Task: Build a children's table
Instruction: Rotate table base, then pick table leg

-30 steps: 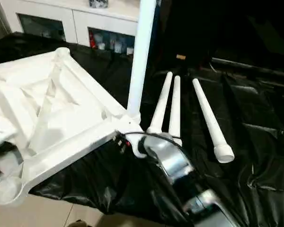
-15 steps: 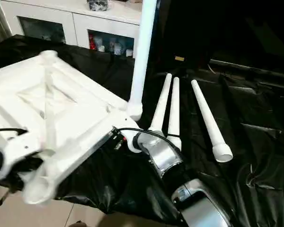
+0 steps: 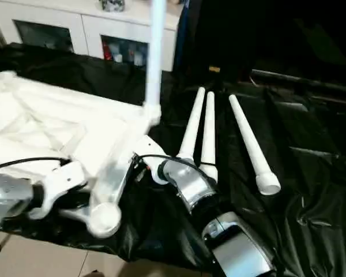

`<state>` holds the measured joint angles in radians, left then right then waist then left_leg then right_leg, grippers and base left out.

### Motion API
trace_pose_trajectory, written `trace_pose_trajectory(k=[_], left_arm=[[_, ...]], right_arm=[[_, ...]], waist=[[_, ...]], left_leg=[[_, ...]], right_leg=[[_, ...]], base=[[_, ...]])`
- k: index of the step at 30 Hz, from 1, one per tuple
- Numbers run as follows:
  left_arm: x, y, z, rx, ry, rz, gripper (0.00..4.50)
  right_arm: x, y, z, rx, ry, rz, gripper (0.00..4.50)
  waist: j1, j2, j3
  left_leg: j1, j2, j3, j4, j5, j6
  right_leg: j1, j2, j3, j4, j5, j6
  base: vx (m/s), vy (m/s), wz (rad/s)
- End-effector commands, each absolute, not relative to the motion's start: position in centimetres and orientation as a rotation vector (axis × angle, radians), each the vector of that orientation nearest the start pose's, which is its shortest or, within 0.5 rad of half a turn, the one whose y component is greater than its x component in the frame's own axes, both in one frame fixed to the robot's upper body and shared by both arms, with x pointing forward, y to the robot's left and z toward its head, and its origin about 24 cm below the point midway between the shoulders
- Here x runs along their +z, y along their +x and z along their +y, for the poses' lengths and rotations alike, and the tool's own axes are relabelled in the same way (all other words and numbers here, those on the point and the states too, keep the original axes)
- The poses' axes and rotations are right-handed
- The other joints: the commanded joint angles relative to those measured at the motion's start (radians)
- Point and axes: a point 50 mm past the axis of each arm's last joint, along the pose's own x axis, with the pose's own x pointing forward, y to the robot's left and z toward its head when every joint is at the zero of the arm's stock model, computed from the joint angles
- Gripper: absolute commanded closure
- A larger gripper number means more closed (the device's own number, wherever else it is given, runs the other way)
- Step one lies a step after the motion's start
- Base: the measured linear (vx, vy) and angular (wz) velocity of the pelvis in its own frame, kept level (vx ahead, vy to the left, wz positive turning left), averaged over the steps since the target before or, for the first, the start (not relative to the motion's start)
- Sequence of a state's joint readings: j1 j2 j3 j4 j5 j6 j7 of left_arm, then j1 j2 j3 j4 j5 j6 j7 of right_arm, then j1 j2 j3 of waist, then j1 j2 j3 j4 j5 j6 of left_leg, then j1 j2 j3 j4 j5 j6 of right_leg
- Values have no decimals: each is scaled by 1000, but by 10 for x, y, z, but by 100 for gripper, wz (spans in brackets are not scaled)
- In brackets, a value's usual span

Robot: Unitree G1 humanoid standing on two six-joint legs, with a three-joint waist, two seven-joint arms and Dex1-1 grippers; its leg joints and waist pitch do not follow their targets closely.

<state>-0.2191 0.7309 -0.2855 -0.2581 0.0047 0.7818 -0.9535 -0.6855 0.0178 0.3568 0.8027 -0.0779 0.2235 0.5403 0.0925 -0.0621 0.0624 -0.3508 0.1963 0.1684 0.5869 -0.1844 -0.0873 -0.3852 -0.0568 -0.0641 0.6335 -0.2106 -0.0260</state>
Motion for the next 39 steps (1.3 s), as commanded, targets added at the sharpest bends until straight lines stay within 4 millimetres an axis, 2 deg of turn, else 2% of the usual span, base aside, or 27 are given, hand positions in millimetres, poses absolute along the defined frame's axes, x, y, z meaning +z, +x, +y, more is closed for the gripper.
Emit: trace_pose_trajectory(k=[1, 2, 3, 4, 5, 6, 8, 9, 10, 11, 12, 14, 17, 18, 19, 23, 26, 27, 28, 30, 31, 32, 33, 34, 35, 37, 39], left_arm=[[79, 259, 174, -945, 580, 651, 450], [79, 259, 174, -945, 580, 651, 450], [79, 264, 172, -927, 584, 637, 450], [79, 264, 172, -927, 584, 637, 450], [77, 274, 170, -887, 581, 609, 450], [77, 280, 168, -861, 578, 591, 450], [77, 280, 168, -861, 578, 591, 450], [76, 284, 168, -839, 581, 580, 450], [74, 289, 168, -820, 589, 569, 450], [73, 294, 169, -793, 604, 562, 450], [73, 298, 171, -768, 609, 550, 450], [72, 304, 174, -738, 626, 531, 450], [73, 312, 177, -714, 644, 480, 450], [73, 313, 177, -710, 646, 471, 450], [75, 315, 177, -705, 638, 444, 450], [84, 319, 172, -709, 575, 373, 450], [94, 312, 174, -704, 542, 313, 450], [97, 308, 175, -712, 522, 310, 450], [101, 302, 177, -732, 511, 302, 429], [104, 298, 178, -753, 503, 298, 408], [109, 287, 179, -804, 474, 299, 405], [110, 285, 179, -812, 466, 300, 397], [112, 283, 180, -823, 456, 301, 397], [117, 276, 179, -852, 435, 290, 371], [118, 272, 179, -862, 422, 284, 371], [120, 267, 177, -881, 408, 279, 362], [120, 264, 176, -887, 395, 281, 327]], right_arm=[[38, 327, -7, 980, -320, 366, 446], [38, 327, -7, 980, -320, 366, 446], [39, 328, -7, 974, -317, 359, 446], [39, 328, -7, 974, -317, 359, 446], [44, 332, -10, 944, -305, 338, 446], [47, 334, -13, 922, -297, 322, 446], [47, 334, -13, 922, -297, 322, 446], [52, 338, -17, 892, -293, 301, 446], [57, 342, -22, 854, -282, 281, 446], [63, 346, -29, 805, -260, 266, 446], [70, 350, -37, 760, -231, 254, 446], [81, 355, -49, 697, -184, 240, 446], [93, 361, -64, 629, -121, 226, 446], [94, 361, -65, 622, -116, 224, 446], [97, 363, -69, 604, -106, 222, 419], [100, 367, -79, 531, -90, 235, 399], [99, 371, -87, 449, -86, 283, 372], [98, 372, -89, 425, -84, 301, 365], [97, 374, -93, 390, -86, 325, 355], [96, 375, -95, 369, -82, 339, 337], [94, 378, -99, 317, -69, 379, 321], [94, 379, -100, 309, -66, 385, 321], [94, 379, -101, 298, -62, 393, 309], [94, 382, -103, 262, -53, 406, 293], [94, 384, -104, 245, -54, 420, 293], [93, 385, -105, 220, -46, 432, 277], [93, 387, -106, 201, -36, 445, 249]], waist=[[2, 47, -62], [1, 42, -62], [1, 46, -62], [1, 44, -64], [-2, 48, -64], [1, 47, -66], [3, 45, -68], [3, 51, -67], [3, 60, -69], [3, 56, -71], [6, 63, -70], [5, 59, -68], [8, 61, -67], [10, 62, -69], [10, 62, -69], [11, 63, -70], [10, 61, -72], [10, 54, -72], [11, 53, -74], [7, 55, -70], [6, 47, -69], [7, 52, -69], [6, 45, -67], [6, 46, -67], [5, 44, -67], [6, 47, -66], [6, 42, -64]], left_leg=[[8, 34, -16, -78, -245, -73], [8, 33, -15, -77, -241, -71], [5, 34, -18, -78, -237, -72], [7, 34, -17, -77, -236, -72], [8, 32, -15, -75, -230, -69], [9, 32, -15, -73, -221, -67], [4, 32, -16, -72, -192, -60], [2, 32, -17, -73, -179, -56], [6, 32, -15, -70, -178, -58], [5, 31, -14, -67, -160, -56], [5, 31, -14, -67, -159, -54], [6, 28, -13, -67, -165, -46], [7, 28, -14, -69, -178, -47], [7, 28, -13, -68, -170, -48], [6, 29, -13, -69, -168, -52], [7, 30, -13, -68, -166, -59], [5, 32, -14, -67, -147, -58], [4, 32, -11, -66, -136, -57], [1, 32, -14, -66, -117, -55], [3, 29, -9, -66, -124, -51], [5, 30, -7, -66, -125, -51], [2, 29, -8, -67, -120, -52], [4, 30, -5, -66, -123, -51], [5, 29, -5, -66, -127, -54], [3, 29, -5, -67, -126, -54], [3, 28, -4, -66, -128, -55], [1, 27, -3, -66, -132, -55]], right_leg=[[39, -83, 58, -66, -127, -195], [39, -82, 58, -69, -127, -193], [42, -84, 58, -67, -122, -192], [42, -83, 57, -67, -119, -192], [40, -80, 57, -68, -97, -195], [42, -81, 57, -65, -83, -200], [47, -84, 57, -60, -54, -206], [48, -84, 56, -60, -44, -206], [44, -82, 56, -60, -33, -207], [48, -80, 56, -57, 2, -211], [47, -79, 56, -56, 13, -211], [48, -74, 56, -60, 3, -202], [47, -78, 56, -66, -56, -182], [48, -79, 57, -65, -54, -183], [47, -80, 56, -65, -50, -186], [46, -80, 55, -63, -41, -197], [49, -81, 54, -58, -16, -202], [48, -80, 55, -57, -2, -206], [52, -83, 53, -50, 7, -212], [45, -77, 53, -55, -12, -202], [44, -78, 54, -56, -18, -201], [45, -79, 53, -55, -30, -198], [42, -78, 54, -58, -36, -195], [40, -78, 54, -56, -53, -190], [42, -79, 54, -56, -55, -189], [39, -77, 54, -56, -58, -183], [39, -76, 54, -57, -75, -168]], base=[[0, 0, 0], [0, 0, 0], [0, 0, 0], [0, 0, 0], [0, 0, 0], [0, 0, 0], [0, 0, 0], [0, 0, 0], [0, 0, 0], [0, 0, 0], [0, 0, 0], [0, 0, 0], [0, 0, 0], [0, 0, 0], [0, 0, 0], [0, 0, 0], [0, 0, 0], [0, 0, 0], [0, 0, 0], [0, 0, 0], [0, 0, 0], [0, 0, 0], [0, 0, 0], [0, 0, 0], [0, 0, 0], [0, 0, 0], [0, 0, 0]])
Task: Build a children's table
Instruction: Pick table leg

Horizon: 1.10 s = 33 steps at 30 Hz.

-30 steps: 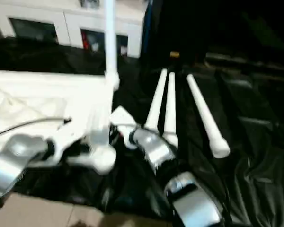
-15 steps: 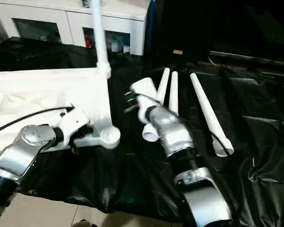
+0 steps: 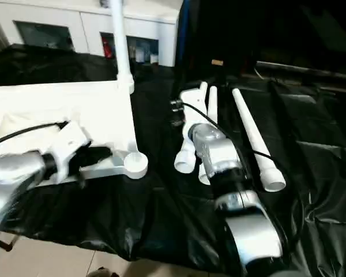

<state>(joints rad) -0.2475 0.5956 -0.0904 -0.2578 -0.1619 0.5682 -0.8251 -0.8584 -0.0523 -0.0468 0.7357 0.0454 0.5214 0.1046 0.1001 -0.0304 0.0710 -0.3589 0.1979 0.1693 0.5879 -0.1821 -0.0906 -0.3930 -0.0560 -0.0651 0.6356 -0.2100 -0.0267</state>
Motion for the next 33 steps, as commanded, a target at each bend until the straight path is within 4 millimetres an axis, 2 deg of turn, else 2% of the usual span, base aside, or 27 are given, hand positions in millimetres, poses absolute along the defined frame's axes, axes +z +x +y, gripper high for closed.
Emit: trace_pose_trajectory(k=[1, 8, 9, 11, 15, 16, 19, 21, 23, 29, 32, 33], left_arm=[[120, 263, 175, -888, 394, 282, 327], [121, 257, 171, -903, 372, 296, 268], [121, 257, 170, -904, 369, 296, 255], [122, 257, 169, -909, 366, 298, 237], [122, 258, 168, -899, 386, 291, 198], [122, 259, 168, -892, 394, 288, 191], [122, 259, 167, -890, 399, 287, 167], [121, 256, 166, -901, 397, 302, 154], [120, 255, 166, -905, 399, 308, 154], [120, 251, 164, -934, 389, 322, 154], [120, 250, 164, -941, 387, 327, 154], [120, 250, 164, -943, 386, 328, 148]], right_arm=[[92, 388, -107, 184, -36, 454, 249], [89, 392, -112, 130, -35, 474, 188], [89, 392, -112, 124, -32, 477, 176], [87, 393, -111, 120, -14, 492, 161], [82, 391, -109, 130, -7, 546, 123], [79, 391, -108, 140, 4, 565, 119], [73, 389, -105, 156, 18, 603, 118], [68, 387, -105, 143, 18, 636, 118], [65, 386, -106, 130, 26, 655, 118], [57, 383, -105, 112, 39, 710, 118], [54, 382, -105, 113, 68, 729, 118], [53, 382, -104, 117, 75, 733, 134]], waist=[[-1, 9, -73], [-2, 8, -76], [-2, 12, -76], [-5, 13, -75], [-8, 12, -76], [-8, 8, -76], [-7, 8, -76], [-6, 9, -78], [-6, 1, -79], [-6, 5, -76], [-6, 2, -75], [-5, 1, -76]], left_leg=[[8, 25, -3, -66, -133, -52], [2, 22, -2, -60, -119, -57], [1, 22, -3, -59, -119, -57], [2, 21, -2, -58, -139, -60], [1, 21, -4, -58, -143, -58], [0, 22, -4, -58, -143, -56], [0, 22, -4, -58, -136, -52], [-2, 22, -3, -56, -108, -48], [-3, 22, -2, -56, -99, -45], [-1, 23, -1, -56, -128, -49], [-1, 23, -1, -56, -137, -51], [-1, 23, -1, -56, -134, -50]], right_leg=[[48, -77, 56, -59, -77, -164], [44, -74, 57, -55, -71, -149], [44, -73, 57, -53, -68, -150], [43, -72, 56, -56, -82, -149], [43, -71, 55, -55, -90, -151], [44, -72, 55, -54, -94, -150], [44, -74, 55, -54, -86, -152], [45, -73, 54, -49, -46, -164], [47, -73, 54, -48, -31, -166], [42, -74, 53, -51, -80, -162], [42, -75, 54, -53, -100, -157], [42, -75, 54, -53, -96, -156]], base=[[0, 0, 0], [0, 0, 0], [0, 0, 0], [0, 0, 0], [0, 0, 0], [0, 0, 0], [0, 0, 0], [0, 0, 0], [0, 0, 0], [0, 0, 0], [0, 0, 0], [0, 0, 0]])
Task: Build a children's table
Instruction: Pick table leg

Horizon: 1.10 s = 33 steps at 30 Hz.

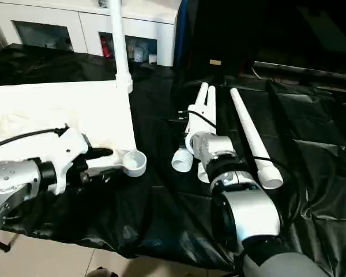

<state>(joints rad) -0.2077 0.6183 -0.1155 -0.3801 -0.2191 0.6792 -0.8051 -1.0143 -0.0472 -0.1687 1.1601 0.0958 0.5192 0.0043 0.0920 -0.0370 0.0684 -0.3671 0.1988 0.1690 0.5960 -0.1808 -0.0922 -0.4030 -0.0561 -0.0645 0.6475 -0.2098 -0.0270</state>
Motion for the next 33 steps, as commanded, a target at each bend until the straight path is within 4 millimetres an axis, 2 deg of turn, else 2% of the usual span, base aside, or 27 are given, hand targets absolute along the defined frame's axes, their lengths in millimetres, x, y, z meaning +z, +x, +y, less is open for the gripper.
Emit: trace_pose_trajectory(k=[1, 7, 8, 9, 16, 20, 27, 28, 30, 32, 33], left_arm=[[120, 249, 164, -945, 387, 327, 148], [120, 249, 163, -946, 391, 329, 146], [120, 249, 162, -947, 392, 326, 146], [121, 249, 161, -947, 392, 325, 146], [120, 250, 159, -945, 393, 316, 146], [122, 252, 159, -939, 390, 305, 146], [124, 259, 161, -911, 367, 269, 146], [128, 265, 161, -866, 334, 238, 146], [130, 270, 162, -835, 314, 221, 146], [133, 285, 162, -702, 261, 171, 146], [133, 287, 162, -689, 250, 169, 146]], right_arm=[[53, 382, -104, 116, 82, 734, 134], [51, 381, -104, 116, 113, 750, 188], [51, 381, -105, 118, 111, 753, 194], [51, 381, -105, 118, 114, 754, 199], [47, 379, -106, 112, 124, 762, 261], [47, 380, -106, 106, 135, 757, 265], [48, 380, -105, 110, 198, 743, 267], [52, 383, -106, 118, 238, 716, 267], [55, 384, -107, 125, 265, 701, 267], [64, 389, -110, 179, 334, 629, 267], [65, 389, -110, 184, 338, 628, 267]], waist=[[4, 8, -74], [3, 4, -75], [3, 2, -75], [3, -4, -75], [6, -6, -76], [6, -5, -77], [4, 4, -79], [1, 10, -79], [3, 8, -81], [4, 8, -81], [3, 9, -82]], left_leg=[[7, 22, -1, -64, -129, -48], [8, 24, -2, -65, -136, -54], [8, 24, -2, -66, -140, -56], [8, 24, -2, -67, -147, -57], [9, 24, -2, -67, -157, -61], [9, 24, -3, -67, -156, -64], [11, 23, -4, -66, -173, -70], [11, 22, -4, -65, -179, -72], [12, 23, -3, -64, -178, -71], [9, 23, -3, -62, -168, -63], [7, 23, -4, -62, -162, -61]], right_leg=[[52, -75, 53, -63, -88, -156], [51, -75, 52, -62, -86, -153], [50, -74, 51, -62, -84, -153], [51, -74, 50, -63, -93, -150], [49, -76, 51, -65, -109, -145], [50, -75, 50, -64, -103, -144], [49, -73, 50, -64, -91, -149], [50, -72, 50, -65, -86, -151], [51, -73, 50, -64, -76, -156], [53, -72, 51, -64, -49, -161], [57, -71, 50, -62, -39, -163]], base=[[0, 0, 0], [0, 0, 0], [0, 0, 0], [0, 0, 0], [0, 0, 0], [0, 0, 0], [0, 0, 0], [0, 0, 0], [0, 0, 0], [0, 0, 0], [0, 0, 0]])
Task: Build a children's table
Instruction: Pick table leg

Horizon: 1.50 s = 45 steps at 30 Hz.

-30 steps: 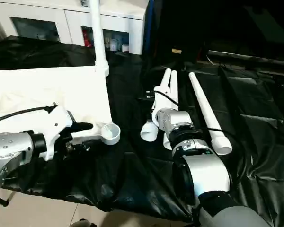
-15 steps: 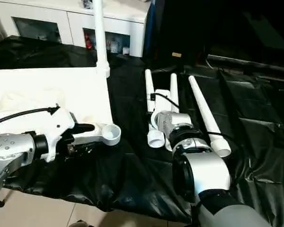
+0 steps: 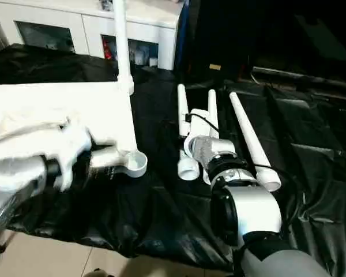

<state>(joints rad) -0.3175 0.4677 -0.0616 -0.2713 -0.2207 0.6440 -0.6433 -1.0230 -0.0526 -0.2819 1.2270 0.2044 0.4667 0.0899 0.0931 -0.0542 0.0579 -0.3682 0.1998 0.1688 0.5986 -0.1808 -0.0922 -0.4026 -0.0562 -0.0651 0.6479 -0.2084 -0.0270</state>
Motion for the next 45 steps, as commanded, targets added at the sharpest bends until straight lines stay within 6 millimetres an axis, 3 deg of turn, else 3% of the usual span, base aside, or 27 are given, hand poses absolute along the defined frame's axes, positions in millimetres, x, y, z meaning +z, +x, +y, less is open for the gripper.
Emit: trace_pose_trajectory(k=[1, 2, 4, 5, 6, 9, 10, 13, 14, 15, 17, 23, 25, 27, 29, 32, 34, 36, 37, 38, 45], left_arm=[[134, 292, 161, -637, 205, 158, 146], [135, 296, 160, -610, 166, 149, 146], [137, 301, 158, -581, 109, 136, 146], [139, 305, 154, -562, 34, 128, 146], [141, 307, 152, -558, -5, 127, 146], [145, 313, 140, -596, -190, 137, 146], [146, 314, 139, -600, -210, 139, 146], [147, 323, 128, -628, -349, 167, 146], [147, 323, 128, -629, -353, 168, 146], [147, 327, 119, -651, -427, 193, 146], [151, 329, 112, -680, -496, 195, 146], [172, 330, 94, -795, -669, 137, 146], [182, 329, 91, -826, -712, 99, 146], [187, 328, 89, -847, -722, 85, 146], [189, 327, 88, -860, -724, 83, 181], [189, 327, 89, -827, -699, 95, 184], [188, 328, 90, -802, -697, 96, 224], [189, 328, 90, -767, -697, 96, 220], [189, 330, 91, -718, -698, 106, 229], [189, 331, 91, -682, -701, 111, 246], [186, 335, 87, -545, -667, 149, 267]], right_arm=[[66, 389, -112, 206, 361, 621, 267], [67, 388, -114, 219, 387, 627, 267], [68, 388, -116, 254, 409, 617, 267], [73, 388, -117, 306, 440, 581, 267], [76, 388, -118, 336, 455, 554, 267], [93, 381, -119, 500, 511, 362, 267], [94, 380, -119, 521, 514, 344, 267], [104, 361, -117, 732, 594, 230, 268], [105, 360, -117, 740, 598, 227, 268], [110, 344, -118, 858, 646, 190, 268], [113, 332, -118, 938, 655, 165, 268], [124, 307, -111, 1130, 652, 118, 268], [125, 305, -110, 1149, 638, 121, 268], [126, 302, -109, 1161, 630, 129, 268], [127, 300, -108, 1171, 626, 134, 268], [127, 299, -105, 1169, 601, 138, 268], [128, 300, -104, 1154, 590, 135, 268], [129, 302, -103, 1130, 576, 124, 268], [131, 304, -102, 1098, 549, 110, 268], [133, 305, -100, 1076, 526, 96, 268], [141, 308, -84, 1022, 416, 66, 269]], waist=[[3, 25, -73], [4, 30, -73], [5, 27, -75], [8, 43, -77], [10, 33, -78], [17, 34, -79], [22, 31, -76], [26, 39, -75], [26, 35, -72], [27, 34, -70], [35, 36, -71], [43, 33, -69], [43, 26, -68], [45, 27, -66], [48, 28, -67], [53, 29, -69], [53, 28, -69], [53, 29, -70], [52, 15, -69], [53, 22, -69], [50, 24, -68]], left_leg=[[7, 23, -4, -64, -145, -53], [8, 22, -5, -63, -141, -52], [8, 21, -4, -62, -127, -43], [7, 20, -6, -59, -117, -40], [8, 23, -5, -58, -107, -30], [6, 22, -5, -56, -91, -13], [7, 19, -1, -56, -94, -1], [9, 22, -5, -57, -119, 8], [8, 22, -5, -60, -126, 13], [10, 22, -4, -61, -136, 19], [11, 25, -8, -60, -128, 27], [7, 24, -8, -60, -145, 13], [4, 23, -8, -60, -137, 16], [5, 24, -9, -61, -138, 16], [6, 25, -9, -61, -135, 14], [6, 27, -11, -63, -124, 9], [4, 28, -12, -64, -116, 4], [5, 28, -11, -63, -114, 4], [5, 28, -8, -63, -108, 7], [2, 30, -11, -64, -97, 1], [2, 27, -10, -65, -97, 2]], right_leg=[[59, -72, 50, -61, -19, -170], [58, -72, 50, -61, -11, -173], [61, -70, 49, -61, 17, -179], [63, -71, 50, -57, 42, -187], [64, -71, 50, -59, 72, -192], [67, -74, 49, -60, 86, -203], [67, -71, 49, -66, 83, -199], [67, -74, 49, -71, 23, -205], [70, -72, 49, -77, 8, -197], [69, -71, 49, -83, -21, -186], [69, -74, 49, -83, -29, -179], [67, -79, 47, -96, -136, -171], [68, -79, 47, -98, -142, -165], [64, -80, 47, -100, -178, -152], [62, -79, 47, -102, -191, -137], [60, -79, 47, -99, -169, -129], [61, -79, 47, -95, -149, -131], [61, -79, 47, -95, -130, -135], [62, -79, 47, -96, -120, -138], [63, -81, 47, -90, -103, -140], [62, -79, 47, -96, -111, -117]], base=[[0, 0, 0], [0, 0, 0], [0, 0, 0], [0, 0, 0], [0, 0, 0], [0, 0, 0], [0, 0, 0], [0, 0, 0], [0, 0, 0], [0, 0, 0], [0, 0, 0], [0, 0, 0], [0, 0, 0], [0, 0, 0], [0, 0, 0], [0, 0, 0], [0, 0, 0], [0, 0, 0], [0, 0, 0], [0, 0, 0], [0, 0, 0]])
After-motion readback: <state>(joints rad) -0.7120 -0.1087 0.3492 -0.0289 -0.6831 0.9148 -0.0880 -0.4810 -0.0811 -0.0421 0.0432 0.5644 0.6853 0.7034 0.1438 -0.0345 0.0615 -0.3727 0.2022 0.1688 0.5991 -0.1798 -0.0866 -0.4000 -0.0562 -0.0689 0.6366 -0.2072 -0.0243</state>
